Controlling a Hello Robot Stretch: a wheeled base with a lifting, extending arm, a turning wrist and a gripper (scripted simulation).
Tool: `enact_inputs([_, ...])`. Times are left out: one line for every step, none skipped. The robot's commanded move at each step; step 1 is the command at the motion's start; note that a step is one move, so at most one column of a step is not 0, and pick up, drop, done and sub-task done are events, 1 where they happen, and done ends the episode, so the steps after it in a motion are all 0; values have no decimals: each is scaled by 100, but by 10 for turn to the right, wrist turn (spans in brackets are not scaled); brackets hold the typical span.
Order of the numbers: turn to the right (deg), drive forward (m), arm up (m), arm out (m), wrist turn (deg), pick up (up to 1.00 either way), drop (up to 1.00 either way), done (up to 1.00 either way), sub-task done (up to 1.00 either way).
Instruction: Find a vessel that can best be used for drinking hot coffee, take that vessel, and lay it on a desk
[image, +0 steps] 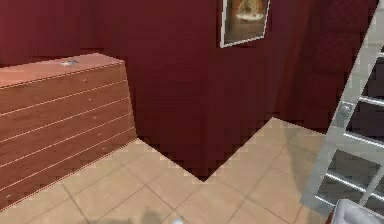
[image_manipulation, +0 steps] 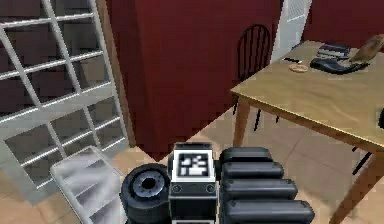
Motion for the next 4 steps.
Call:
enact_inputs([0, 45, 0, 0, 0, 0, 0, 0, 0])
enact_inputs([300, 0, 0, 0, 0, 0, 0, 0, 0])
enact_inputs([0, 100, 0, 0, 0, 0, 0, 0, 0])
enact_inputs([90, 0, 0, 0, 0, 0, 0, 0, 0])
